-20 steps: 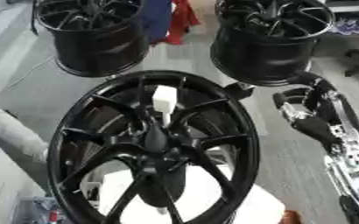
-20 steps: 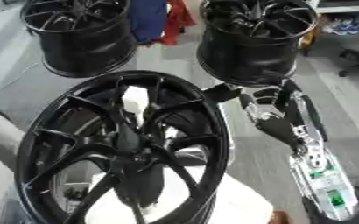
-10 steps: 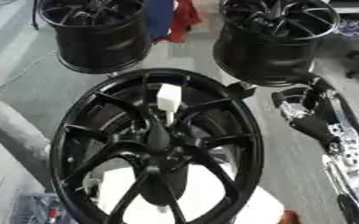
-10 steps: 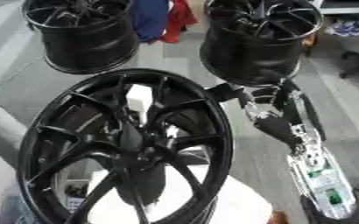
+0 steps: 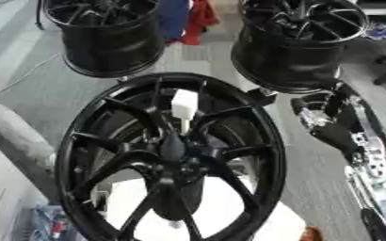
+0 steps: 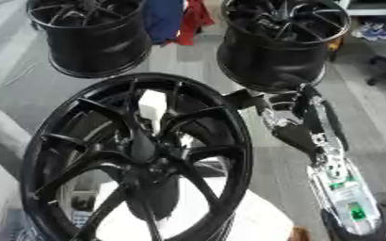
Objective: Pull the pin out of the wheel hub.
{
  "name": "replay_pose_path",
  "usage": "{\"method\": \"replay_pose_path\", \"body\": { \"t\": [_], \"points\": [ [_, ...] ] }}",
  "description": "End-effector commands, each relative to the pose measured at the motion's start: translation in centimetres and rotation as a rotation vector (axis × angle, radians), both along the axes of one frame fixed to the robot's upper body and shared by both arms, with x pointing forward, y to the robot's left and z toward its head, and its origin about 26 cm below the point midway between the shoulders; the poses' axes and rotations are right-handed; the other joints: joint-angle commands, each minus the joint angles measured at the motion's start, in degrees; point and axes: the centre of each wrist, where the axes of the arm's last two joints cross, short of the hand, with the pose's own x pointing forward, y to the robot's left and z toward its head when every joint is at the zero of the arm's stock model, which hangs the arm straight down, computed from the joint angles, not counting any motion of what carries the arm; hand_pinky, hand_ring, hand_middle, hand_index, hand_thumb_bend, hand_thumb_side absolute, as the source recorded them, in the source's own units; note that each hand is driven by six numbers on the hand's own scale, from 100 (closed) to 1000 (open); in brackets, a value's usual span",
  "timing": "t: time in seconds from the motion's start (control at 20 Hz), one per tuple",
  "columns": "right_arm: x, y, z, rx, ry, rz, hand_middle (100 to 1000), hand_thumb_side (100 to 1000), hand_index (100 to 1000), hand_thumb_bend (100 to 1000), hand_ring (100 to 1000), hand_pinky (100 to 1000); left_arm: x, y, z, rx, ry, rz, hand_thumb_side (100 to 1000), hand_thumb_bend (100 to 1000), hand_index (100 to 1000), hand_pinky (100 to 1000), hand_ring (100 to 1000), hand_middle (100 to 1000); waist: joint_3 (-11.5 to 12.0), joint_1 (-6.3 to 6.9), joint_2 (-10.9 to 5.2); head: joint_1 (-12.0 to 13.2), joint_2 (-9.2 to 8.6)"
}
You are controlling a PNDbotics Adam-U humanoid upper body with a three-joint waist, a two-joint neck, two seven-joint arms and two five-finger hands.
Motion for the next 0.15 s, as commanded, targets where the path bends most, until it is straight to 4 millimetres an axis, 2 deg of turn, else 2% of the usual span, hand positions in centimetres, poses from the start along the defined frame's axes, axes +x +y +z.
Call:
{"method": "replay_pose_path", "body": {
  "t": [0.05,0.15],
  "points": [
    [0.15,-0.14,0.79,-0.007,-0.026,0.005,721,209,832,409,667,660,0.11,-0.43,0.97,-0.018,-0.029,-0.003,594,100,789,595,607,660,0.3,0.05,-0.41,-0.1,-0.53],
    [0.13,-0.11,0.78,-0.007,-0.026,0.008,721,209,832,410,667,660,0.14,-0.67,0.78,-0.032,-0.023,-0.005,596,100,788,594,604,656,0.2,0.05,-0.45,-0.1,-0.60]
  ]
}}
